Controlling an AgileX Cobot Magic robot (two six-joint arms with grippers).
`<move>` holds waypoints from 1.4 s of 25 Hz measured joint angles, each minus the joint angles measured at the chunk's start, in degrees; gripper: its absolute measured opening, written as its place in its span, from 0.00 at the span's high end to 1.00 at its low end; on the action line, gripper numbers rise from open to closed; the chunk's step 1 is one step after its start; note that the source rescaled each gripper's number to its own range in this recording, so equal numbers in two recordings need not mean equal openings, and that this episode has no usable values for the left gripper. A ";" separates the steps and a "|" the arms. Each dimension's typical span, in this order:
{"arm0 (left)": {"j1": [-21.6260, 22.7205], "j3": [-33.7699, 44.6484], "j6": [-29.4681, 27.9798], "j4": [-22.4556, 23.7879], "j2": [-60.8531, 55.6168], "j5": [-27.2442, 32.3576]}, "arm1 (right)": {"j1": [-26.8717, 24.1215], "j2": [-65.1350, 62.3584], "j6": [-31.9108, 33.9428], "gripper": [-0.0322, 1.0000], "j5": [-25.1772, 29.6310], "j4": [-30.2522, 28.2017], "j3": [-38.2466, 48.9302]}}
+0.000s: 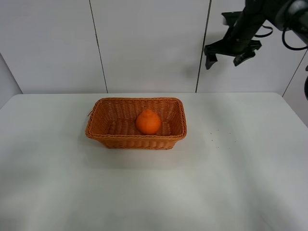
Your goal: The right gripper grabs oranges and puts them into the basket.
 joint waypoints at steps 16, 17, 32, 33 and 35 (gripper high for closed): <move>0.00 0.00 0.00 0.00 0.00 0.00 | -7.12 -7.20 -0.61 0.00 -0.04 0.26 9.26; 0.00 0.00 0.00 0.00 0.00 0.00 | -7.12 -8.67 -0.61 0.00 -0.04 0.26 11.44; 0.00 0.00 0.00 0.00 0.00 0.00 | -7.12 -54.31 -0.91 0.00 -0.15 1.34 67.51; 0.00 0.00 0.00 0.00 0.00 0.00 | -7.12 -58.00 -1.17 0.00 -0.08 1.34 71.20; 0.00 0.00 0.00 0.00 0.00 0.00 | -7.12 -64.60 -1.52 0.00 -0.03 1.34 79.52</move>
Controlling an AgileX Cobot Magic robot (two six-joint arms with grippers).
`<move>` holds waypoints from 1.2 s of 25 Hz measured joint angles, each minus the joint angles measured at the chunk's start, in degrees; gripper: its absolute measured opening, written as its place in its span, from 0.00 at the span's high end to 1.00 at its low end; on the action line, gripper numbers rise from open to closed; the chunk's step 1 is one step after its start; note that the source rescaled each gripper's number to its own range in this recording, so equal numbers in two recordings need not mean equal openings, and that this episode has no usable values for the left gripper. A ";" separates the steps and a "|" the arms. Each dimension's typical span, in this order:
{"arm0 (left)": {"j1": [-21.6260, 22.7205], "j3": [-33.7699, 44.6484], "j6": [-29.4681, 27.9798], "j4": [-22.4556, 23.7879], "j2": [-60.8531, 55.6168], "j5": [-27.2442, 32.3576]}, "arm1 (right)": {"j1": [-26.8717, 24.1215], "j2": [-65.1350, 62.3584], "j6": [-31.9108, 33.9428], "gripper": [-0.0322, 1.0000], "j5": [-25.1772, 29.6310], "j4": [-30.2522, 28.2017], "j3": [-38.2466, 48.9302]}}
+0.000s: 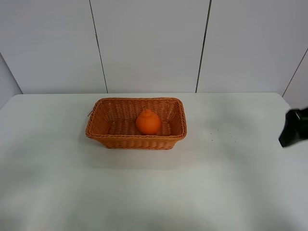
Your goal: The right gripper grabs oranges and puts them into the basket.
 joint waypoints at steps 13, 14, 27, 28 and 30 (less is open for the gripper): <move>0.00 0.00 0.00 0.00 0.00 0.00 | 0.00 -45.58 -0.36 0.00 -9.73 0.27 26.79; 0.00 0.00 0.00 0.00 0.00 0.00 | 0.00 -48.06 -0.36 0.00 -10.33 0.27 27.13; 0.00 0.00 0.00 0.00 0.00 0.00 | 0.00 -67.12 -0.19 0.00 -10.64 0.16 27.39; 0.00 0.00 0.00 0.00 0.00 0.00 | 0.00 -67.13 -0.15 0.00 -10.64 0.09 27.39; 0.00 0.00 0.00 0.00 0.00 0.00 | 0.00 -67.13 -0.15 0.00 -10.64 0.03 27.39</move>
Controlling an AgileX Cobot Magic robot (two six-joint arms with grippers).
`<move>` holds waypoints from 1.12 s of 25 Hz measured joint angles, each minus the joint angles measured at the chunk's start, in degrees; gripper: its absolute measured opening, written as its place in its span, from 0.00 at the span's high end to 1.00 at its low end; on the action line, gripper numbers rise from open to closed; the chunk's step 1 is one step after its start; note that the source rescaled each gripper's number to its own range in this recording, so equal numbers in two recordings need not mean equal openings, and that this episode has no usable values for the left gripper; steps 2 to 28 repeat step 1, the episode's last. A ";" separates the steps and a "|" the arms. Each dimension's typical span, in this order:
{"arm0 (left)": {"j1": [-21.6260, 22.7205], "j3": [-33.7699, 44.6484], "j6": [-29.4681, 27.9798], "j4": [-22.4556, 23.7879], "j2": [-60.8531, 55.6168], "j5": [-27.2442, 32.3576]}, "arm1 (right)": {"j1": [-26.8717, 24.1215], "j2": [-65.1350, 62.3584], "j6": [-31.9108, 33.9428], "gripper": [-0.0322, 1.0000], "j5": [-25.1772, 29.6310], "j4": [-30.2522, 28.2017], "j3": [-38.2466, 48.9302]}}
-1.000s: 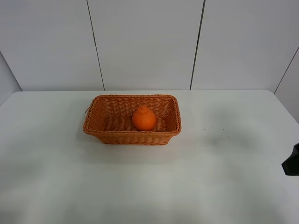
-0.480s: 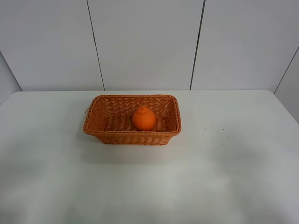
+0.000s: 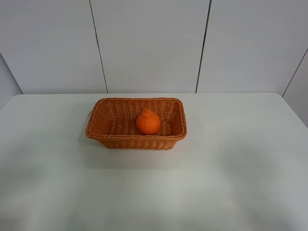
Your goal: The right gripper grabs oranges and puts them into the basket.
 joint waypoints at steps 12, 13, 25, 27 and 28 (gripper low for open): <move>0.00 0.00 0.00 0.00 0.00 0.00 | 0.00 0.00 0.00 0.00 0.00 0.00 0.00; 0.00 0.00 0.00 0.00 0.00 0.00 | 0.00 0.00 0.00 0.00 0.00 0.00 0.00; 0.00 0.00 0.00 0.00 0.00 0.00 | 0.00 0.00 0.00 0.00 0.00 0.00 0.00; 0.00 0.00 0.00 0.00 0.00 0.00 | 0.00 0.00 0.00 0.00 0.00 0.00 0.00; 0.00 0.00 0.00 0.00 0.00 0.00 | 0.00 0.00 0.00 0.00 0.00 0.00 0.00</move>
